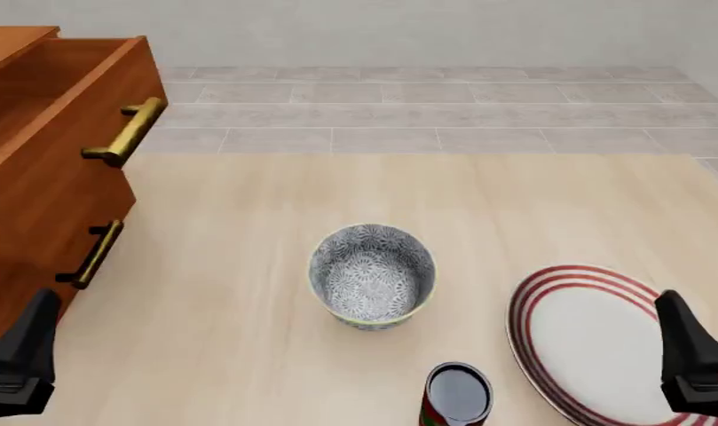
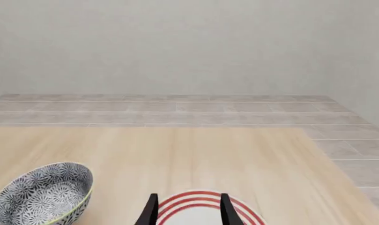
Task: Put the ketchup in the top drawer of the cabinet.
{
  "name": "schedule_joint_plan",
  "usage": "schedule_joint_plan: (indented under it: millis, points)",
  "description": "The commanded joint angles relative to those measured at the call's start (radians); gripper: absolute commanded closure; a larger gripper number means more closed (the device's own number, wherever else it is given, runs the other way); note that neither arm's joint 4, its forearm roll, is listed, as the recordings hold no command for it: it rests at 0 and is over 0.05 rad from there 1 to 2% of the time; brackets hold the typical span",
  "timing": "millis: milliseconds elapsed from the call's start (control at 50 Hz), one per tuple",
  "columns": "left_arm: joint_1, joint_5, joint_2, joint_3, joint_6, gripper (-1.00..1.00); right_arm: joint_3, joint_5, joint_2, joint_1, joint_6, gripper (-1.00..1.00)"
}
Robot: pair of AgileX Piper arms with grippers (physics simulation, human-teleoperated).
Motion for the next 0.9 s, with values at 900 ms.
schedule_joint_plan:
  millis: [900]
  points:
    - [-0.771, 0.304, 0.293, -0.313, 0.13, -1.0, 0.001, -0.104, 0.123, 0.02, -0.014, -1.0]
